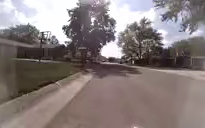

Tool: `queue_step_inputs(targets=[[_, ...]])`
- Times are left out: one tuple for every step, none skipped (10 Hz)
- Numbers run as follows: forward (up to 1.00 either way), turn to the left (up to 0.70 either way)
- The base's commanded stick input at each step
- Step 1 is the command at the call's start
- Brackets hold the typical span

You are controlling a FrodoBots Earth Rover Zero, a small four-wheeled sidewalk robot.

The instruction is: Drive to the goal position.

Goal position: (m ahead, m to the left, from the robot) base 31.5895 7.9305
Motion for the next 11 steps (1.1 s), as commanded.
queue_step_inputs(targets=[[1.00,-0.02],[1.00,-0.02],[1.00,-0.02],[1.00,-0.02],[1.00,-0.02],[1.00,-0.02],[1.00,-0.02],[1.00,-0.02],[1.00,-0.02],[1.00,-0.02],[1.00,-0.11]])
